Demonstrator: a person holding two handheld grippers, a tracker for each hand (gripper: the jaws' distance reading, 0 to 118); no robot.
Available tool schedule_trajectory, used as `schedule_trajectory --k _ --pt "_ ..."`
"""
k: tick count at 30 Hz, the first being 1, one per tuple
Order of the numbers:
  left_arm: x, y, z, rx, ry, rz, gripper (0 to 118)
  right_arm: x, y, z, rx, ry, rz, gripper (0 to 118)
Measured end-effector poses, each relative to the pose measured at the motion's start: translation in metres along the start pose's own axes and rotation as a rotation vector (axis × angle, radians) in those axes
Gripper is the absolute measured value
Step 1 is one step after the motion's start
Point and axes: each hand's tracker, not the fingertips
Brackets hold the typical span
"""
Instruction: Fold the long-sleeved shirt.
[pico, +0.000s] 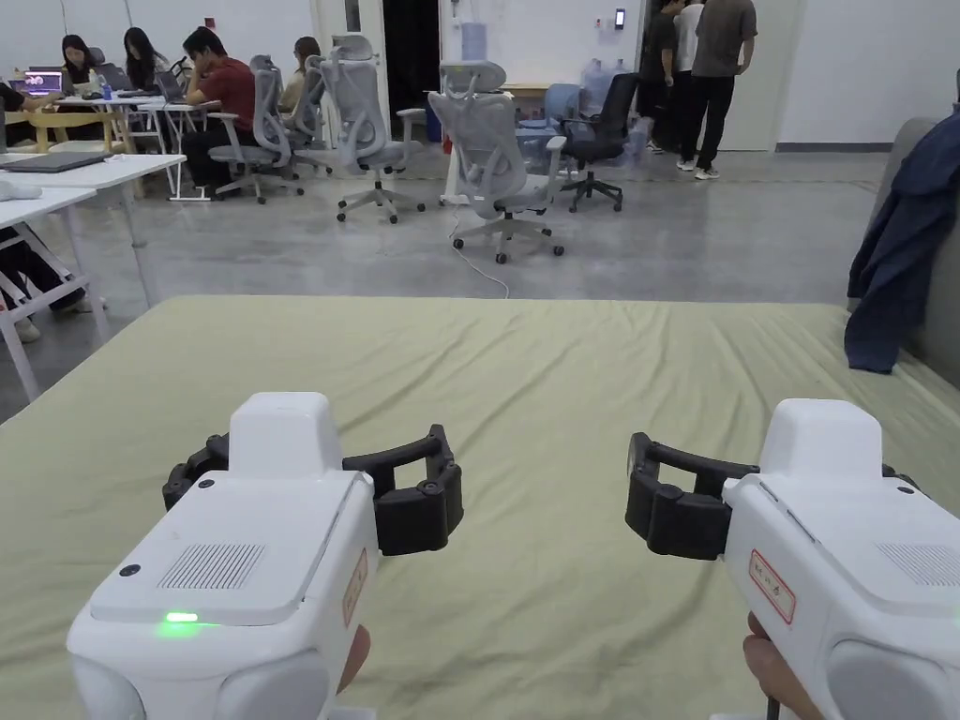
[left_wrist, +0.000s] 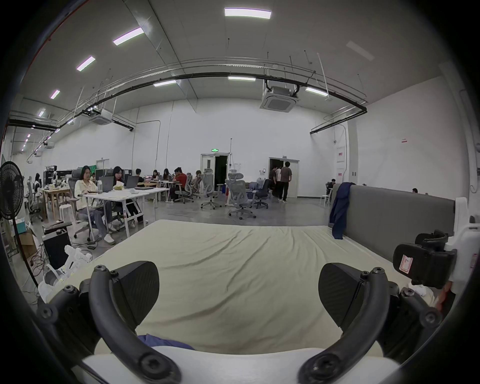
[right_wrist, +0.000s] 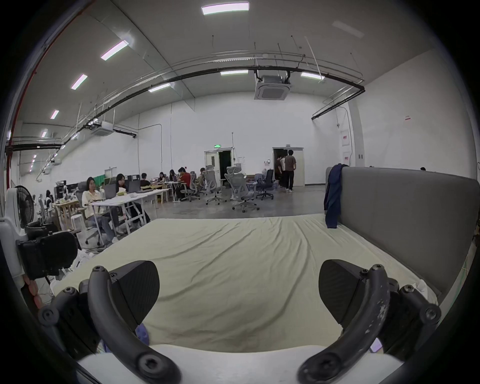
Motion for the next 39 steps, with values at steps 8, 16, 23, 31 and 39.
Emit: schedule_trajectory --k 8,16,23,31,39 --pt "0.002 0.000 -0.001 0.007 0.007 -0.016 118 -0.003 -0.002 0.001 0.010 -0.013 0.034 118" --pt "0.003 -0.001 0.000 0.007 0.005 -0.034 118 -0.002 -0.001 0.001 0.034 -0.046 0.046 118" --pt "0.010 -0.002 0.004 -0.022 -0.054 -0.003 2 0.001 -0.001 0.006 -0.034 -0.074 -0.011 3" --pt "-0.007 -0.013 0.009 -0.057 -0.039 0.059 8 -0.048 -0.010 -0.009 -0.036 -0.041 0.096 3" --pt "-0.160 -0.016 0.079 -0.127 0.388 0.030 0 -0.202 -0.013 -0.010 -0.076 0.498 0.038 3"
